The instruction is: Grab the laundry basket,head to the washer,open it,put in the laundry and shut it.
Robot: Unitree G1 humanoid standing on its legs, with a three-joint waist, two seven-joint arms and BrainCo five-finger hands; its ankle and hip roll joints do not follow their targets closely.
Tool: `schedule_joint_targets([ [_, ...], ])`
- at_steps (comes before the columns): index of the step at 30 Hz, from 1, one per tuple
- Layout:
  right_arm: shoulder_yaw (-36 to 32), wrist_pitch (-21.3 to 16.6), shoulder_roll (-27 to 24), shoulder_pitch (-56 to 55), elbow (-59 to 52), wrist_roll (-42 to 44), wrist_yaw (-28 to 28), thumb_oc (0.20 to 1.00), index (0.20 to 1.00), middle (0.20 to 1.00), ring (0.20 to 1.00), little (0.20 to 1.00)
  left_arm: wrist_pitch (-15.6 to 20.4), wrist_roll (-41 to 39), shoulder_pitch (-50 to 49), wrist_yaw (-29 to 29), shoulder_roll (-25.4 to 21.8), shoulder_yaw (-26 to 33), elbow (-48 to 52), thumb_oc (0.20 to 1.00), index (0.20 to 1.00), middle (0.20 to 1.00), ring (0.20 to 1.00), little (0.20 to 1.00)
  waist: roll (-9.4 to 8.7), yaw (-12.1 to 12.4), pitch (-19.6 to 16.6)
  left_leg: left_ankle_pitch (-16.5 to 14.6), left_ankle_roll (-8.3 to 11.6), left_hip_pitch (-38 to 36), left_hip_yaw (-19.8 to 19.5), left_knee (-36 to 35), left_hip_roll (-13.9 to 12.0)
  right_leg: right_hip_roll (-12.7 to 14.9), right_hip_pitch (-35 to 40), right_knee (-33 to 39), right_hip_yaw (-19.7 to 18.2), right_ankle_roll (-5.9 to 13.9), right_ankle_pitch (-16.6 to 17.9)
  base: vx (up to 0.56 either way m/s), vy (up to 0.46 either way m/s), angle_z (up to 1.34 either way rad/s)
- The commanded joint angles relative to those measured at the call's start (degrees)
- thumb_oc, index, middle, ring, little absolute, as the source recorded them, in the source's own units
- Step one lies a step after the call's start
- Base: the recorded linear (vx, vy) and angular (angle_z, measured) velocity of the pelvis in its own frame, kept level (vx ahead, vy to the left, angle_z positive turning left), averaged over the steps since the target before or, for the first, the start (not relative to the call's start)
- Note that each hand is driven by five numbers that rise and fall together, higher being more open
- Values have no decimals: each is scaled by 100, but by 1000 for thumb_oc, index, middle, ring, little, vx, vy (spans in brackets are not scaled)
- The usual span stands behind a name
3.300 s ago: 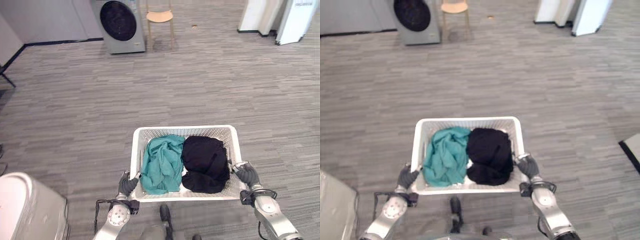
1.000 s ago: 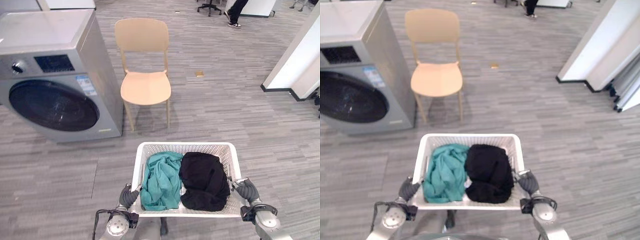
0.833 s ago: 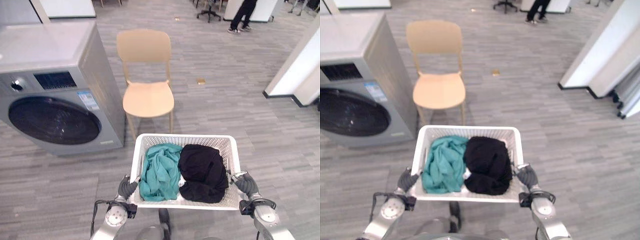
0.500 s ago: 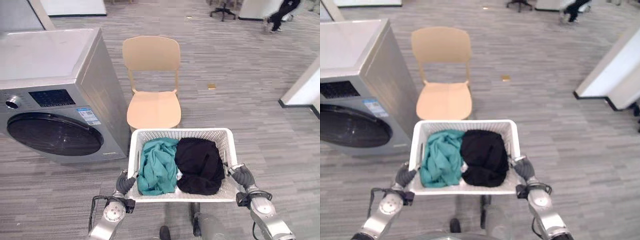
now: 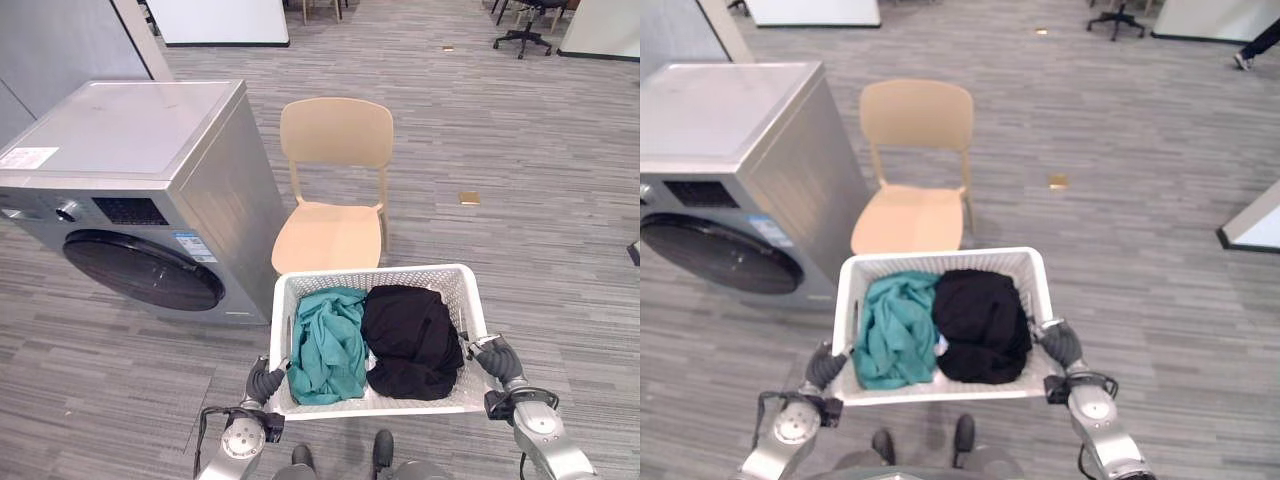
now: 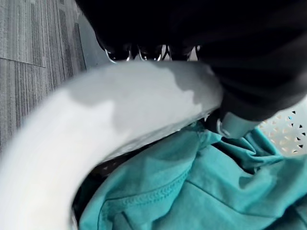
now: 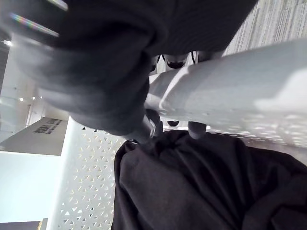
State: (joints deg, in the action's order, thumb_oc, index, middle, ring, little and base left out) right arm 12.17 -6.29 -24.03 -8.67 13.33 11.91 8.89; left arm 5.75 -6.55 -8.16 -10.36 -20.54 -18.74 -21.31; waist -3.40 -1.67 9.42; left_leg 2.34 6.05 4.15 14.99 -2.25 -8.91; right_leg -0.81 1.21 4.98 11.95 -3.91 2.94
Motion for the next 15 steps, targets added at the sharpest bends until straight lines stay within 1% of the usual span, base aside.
schedule_joint_targets([
  [1, 112, -646, 35, 246, -637, 249, -333, 200, 200, 200, 200, 200, 560, -266, 326, 248, 107, -74, 688, 200, 200, 200, 200, 200, 52, 32, -94, 312, 22, 259, -42, -137, -78, 316, 607, -608, -39, 843, -1236, 268, 141, 4],
  [2, 121, -657, 41, 274, -594, 251, -327, 200, 200, 200, 200, 200, 555, -274, 331, 228, 112, -74, 688, 200, 200, 200, 200, 200, 74, 57, -101, 386, 73, 408, -105, -239, -177, 332, 740, -656, -103, 865, -1350, 268, 140, -2],
  [3, 122, -659, 42, 276, -591, 251, -327, 200, 200, 200, 200, 200, 556, -273, 332, 228, 111, -74, 686, 200, 200, 200, 200, 200, 70, 56, -99, 384, 74, 404, -105, -238, -173, 337, 743, -660, -102, 865, -1357, 270, 159, -2],
  [4, 126, -648, 41, 287, -589, 246, -325, 200, 200, 200, 200, 200, 556, -281, 329, 223, 106, -72, 695, 200, 200, 200, 200, 200, 78, 66, -100, 412, 87, 472, -98, -248, -229, 359, 807, -675, -139, 873, -1399, 190, 128, -4],
  [6, 118, -633, 38, 313, -579, 236, -315, 200, 200, 200, 200, 200, 558, -292, 341, 236, 99, -68, 711, 200, 200, 200, 200, 200, 51, 100, -89, 473, 110, 616, 30, -180, -343, 459, 985, -709, -217, 920, -1511, 434, 289, -10],
  [7, 116, -610, 42, 329, -628, 206, -358, 200, 200, 200, 200, 200, 570, -288, 314, 283, 60, -57, 788, 200, 200, 200, 200, 200, 107, 144, -150, 532, 88, 530, -15, -89, -342, 539, 1170, -787, -301, 1004, -1675, 431, 285, -24],
  [8, 114, -609, 41, 330, -629, 205, -358, 200, 200, 200, 200, 200, 569, -288, 316, 283, 60, -57, 789, 200, 200, 200, 200, 200, 119, 152, -155, 538, 89, 544, -14, -86, -359, 524, 1157, -782, -309, 1000, -1660, 482, 309, -24],
  [9, 108, -630, 63, 335, -611, 208, -359, 200, 200, 200, 200, 200, 568, -291, 316, 314, 53, -93, 810, 200, 200, 200, 200, 200, 112, 168, -193, 561, 77, 634, -51, 133, -308, 598, 1225, -837, -349, 1040, -1659, 274, 168, -34],
  [10, 101, -606, 81, 331, -608, 173, -363, 200, 200, 200, 200, 200, 583, -312, 337, 345, 21, -112, 780, 200, 200, 200, 200, 200, 72, 145, -223, 481, 55, 717, -53, 453, -249, 724, 1207, -924, -346, 1074, -1650, 505, 330, -33],
  [11, 133, -592, 129, 361, -576, 142, -405, 200, 200, 200, 200, 200, 578, -264, 397, 374, -64, -152, 756, 200, 200, 200, 200, 200, -27, 135, -262, 225, -69, 754, -27, 803, -59, 941, 1092, -1227, -445, 1183, -1545, 398, 279, -34],
  [12, 154, -592, 152, 393, -565, 122, -418, 200, 200, 200, 200, 200, 580, -212, 436, 378, -138, -162, 759, 200, 200, 200, 200, 200, -69, 130, -268, 99, -151, 746, -6, 893, 18, 1014, 931, -1539, -543, 1229, -1390, 297, 228, -27],
  [13, 154, -593, 153, 396, -564, 121, -418, 200, 200, 200, 200, 200, 580, -213, 439, 378, -138, -162, 759, 200, 200, 200, 200, 200, -56, 145, -288, 110, -153, 772, 5, 891, -2, 998, 893, -1540, -561, 1225, -1375, 145, 143, -13],
  [14, 191, -586, 173, 466, -554, 73, -417, 200, 200, 200, 200, 200, 574, -184, 482, 367, -202, -158, 755, 200, 200, 200, 200, 200, -95, 123, -262, -55, -251, 714, 29, 939, 90, 1075, 707, -1892, -637, 1262, -1223, 103, 131, -4],
  [15, 228, -600, 203, 535, -556, 46, -394, 200, 200, 200, 200, 200, 597, -170, 541, 346, -234, -156, 735, 200, 200, 200, 200, 200, -88, 136, -261, -154, -322, 716, 83, 979, 113, 1099, 504, -2104, -695, 1288, -1097, 175, 178, 6],
])
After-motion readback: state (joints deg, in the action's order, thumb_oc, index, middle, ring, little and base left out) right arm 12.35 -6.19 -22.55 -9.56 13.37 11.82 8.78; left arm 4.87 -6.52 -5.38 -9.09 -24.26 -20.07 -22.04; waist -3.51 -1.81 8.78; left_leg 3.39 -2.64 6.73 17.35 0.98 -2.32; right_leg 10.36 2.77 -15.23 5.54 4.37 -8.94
